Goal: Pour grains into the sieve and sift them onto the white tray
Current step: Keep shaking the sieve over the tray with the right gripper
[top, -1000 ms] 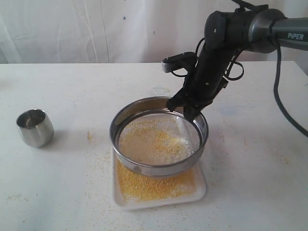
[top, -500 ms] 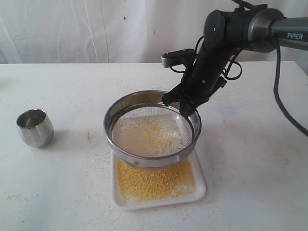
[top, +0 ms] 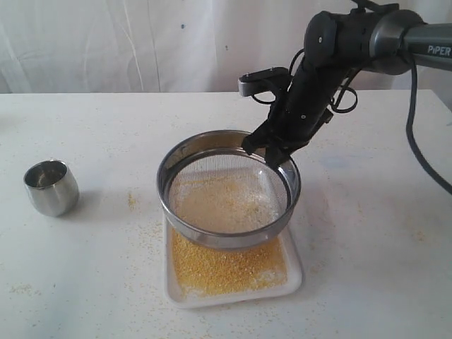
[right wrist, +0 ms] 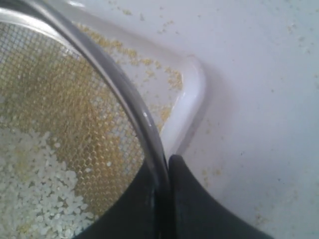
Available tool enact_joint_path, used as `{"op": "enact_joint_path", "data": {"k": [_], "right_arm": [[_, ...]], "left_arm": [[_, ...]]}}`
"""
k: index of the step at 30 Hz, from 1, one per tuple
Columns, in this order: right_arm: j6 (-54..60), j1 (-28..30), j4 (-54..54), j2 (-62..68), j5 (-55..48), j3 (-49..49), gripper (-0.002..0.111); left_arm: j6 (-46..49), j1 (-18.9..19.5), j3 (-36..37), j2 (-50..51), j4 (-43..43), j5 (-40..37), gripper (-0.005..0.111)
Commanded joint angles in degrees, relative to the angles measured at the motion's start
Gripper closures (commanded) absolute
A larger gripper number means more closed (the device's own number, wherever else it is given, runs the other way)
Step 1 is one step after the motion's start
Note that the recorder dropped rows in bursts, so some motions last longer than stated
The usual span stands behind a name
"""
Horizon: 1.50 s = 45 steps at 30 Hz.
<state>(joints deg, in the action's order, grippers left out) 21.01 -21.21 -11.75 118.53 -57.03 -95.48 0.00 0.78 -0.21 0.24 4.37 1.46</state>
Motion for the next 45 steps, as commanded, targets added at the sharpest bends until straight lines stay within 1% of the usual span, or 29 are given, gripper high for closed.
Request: {"op": "enact_joint_path", "data": {"k": [1, 2, 5, 7, 8, 10, 11, 12, 13, 14, 15, 16, 17, 19, 20, 22, 23, 26, 29, 30, 32, 33, 35, 36, 39, 40, 42, 43, 45], "right_arm": [[-7.62, 0.08, 0.74, -0.99, 0.26, -0.45, 0.108], [2.91, -0.26, -1.45, -0.99, -1.97, -0.45, 0.108], [-8.62, 0.00, 1.24, -0.83, 1.69, -0.45, 0.108], [8.67, -0.89, -3.05, -0.71, -5.39, -0.70, 0.108], [6.87, -0.92, -0.01, -0.71, -3.96, -0.70, 0.108], [-15.24, 0.13, 6.44, -0.67, 2.91, -0.70, 0.108], [-6.69, 0.24, 1.47, -0.44, 0.77, -1.04, 0.108], [8.03, -0.35, -3.43, 0.18, -5.68, -1.71, 0.108], [4.55, -0.46, -0.44, 0.35, -4.94, -2.13, 0.108], [-14.24, 0.09, 5.33, 0.46, 1.17, -2.14, 0.108], [-13.20, 0.18, 3.66, 0.50, 0.66, -2.14, 0.108], [5.05, -0.26, -3.71, 0.87, -4.80, -2.66, 0.108], [5.08, -0.43, -2.00, 0.87, -4.89, -2.76, 0.108], [-12.83, -0.09, 4.21, 0.87, 0.35, -2.76, 0.108], [-14.69, 0.12, 3.51, 0.87, 0.86, -2.76, 0.108], [3.50, -0.55, -3.63, 0.99, -4.78, -2.76, 0.108], [7.94, -0.78, -3.05, 0.99, -6.71, -2.76, 0.108], [-16.30, -0.18, 5.40, 0.99, -0.11, -2.76, 0.108], [8.24, -0.95, -4.97, 0.99, -7.72, -2.76, 0.108], [8.00, -1.20, -2.81, 0.99, -7.78, -2.76, 0.108], [-11.51, -1.02, 3.54, 0.99, -1.39, -2.76, 0.108], [-14.70, -0.77, 3.00, 0.99, -0.67, -2.76, 0.108], [4.07, -1.23, -3.48, 0.99, -5.33, -2.76, 0.108], [6.63, -1.58, -3.46, 0.99, -5.95, -2.76, 0.108], [-14.10, -1.04, 2.30, 0.99, -0.52, -2.76, 0.108], [-9.39, -1.04, -0.09, 0.99, -1.93, -2.76, 0.108], [8.60, -1.74, -5.06, 0.99, -8.59, -2.76, 0.108], [5.56, -1.74, -2.22, 0.99, -8.03, -2.76, 0.108], [-14.10, -0.86, 2.60, 0.99, -2.36, -2.76, 0.108]], "left_arm": [[0.00, 0.26, 0.21, -0.24, -0.16, 0.18, 0.107], [0.00, 0.26, 0.21, -0.24, -0.16, 0.18, 0.107], [0.00, 0.26, 0.21, -0.24, -0.16, 0.18, 0.107], [0.00, 0.26, 0.21, -0.24, -0.16, 0.18, 0.107], [0.00, 0.26, 0.21, -0.24, -0.16, 0.18, 0.107], [0.00, 0.26, 0.21, -0.24, -0.16, 0.18, 0.107], [0.00, 0.26, 0.21, -0.24, -0.16, 0.18, 0.107], [0.00, 0.26, 0.21, -0.24, -0.16, 0.18, 0.107], [0.00, 0.26, 0.21, -0.24, -0.16, 0.18, 0.107], [0.00, 0.26, 0.21, -0.24, -0.16, 0.18, 0.107], [0.00, 0.26, 0.21, -0.24, -0.16, 0.18, 0.107], [0.00, 0.26, 0.21, -0.24, -0.16, 0.18, 0.107], [0.00, 0.26, 0.21, -0.24, -0.16, 0.18, 0.107], [0.00, 0.26, 0.21, -0.24, -0.16, 0.18, 0.107], [0.00, 0.26, 0.21, -0.24, -0.16, 0.18, 0.107], [0.00, 0.26, 0.21, -0.24, -0.16, 0.18, 0.107], [0.00, 0.26, 0.21, -0.24, -0.16, 0.18, 0.107], [0.00, 0.26, 0.21, -0.24, -0.16, 0.18, 0.107], [0.00, 0.26, 0.21, -0.24, -0.16, 0.18, 0.107], [0.00, 0.26, 0.21, -0.24, -0.16, 0.18, 0.107], [0.00, 0.26, 0.21, -0.24, -0.16, 0.18, 0.107], [0.00, 0.26, 0.21, -0.24, -0.16, 0.18, 0.107], [0.00, 0.26, 0.21, -0.24, -0.16, 0.18, 0.107], [0.00, 0.26, 0.21, -0.24, -0.16, 0.18, 0.107], [0.00, 0.26, 0.21, -0.24, -0.16, 0.18, 0.107], [0.00, 0.26, 0.21, -0.24, -0.16, 0.18, 0.107], [0.00, 0.26, 0.21, -0.24, -0.16, 0.18, 0.107], [0.00, 0.26, 0.21, -0.24, -0.16, 0.18, 0.107], [0.00, 0.26, 0.21, -0.24, -0.16, 0.18, 0.107]]}}
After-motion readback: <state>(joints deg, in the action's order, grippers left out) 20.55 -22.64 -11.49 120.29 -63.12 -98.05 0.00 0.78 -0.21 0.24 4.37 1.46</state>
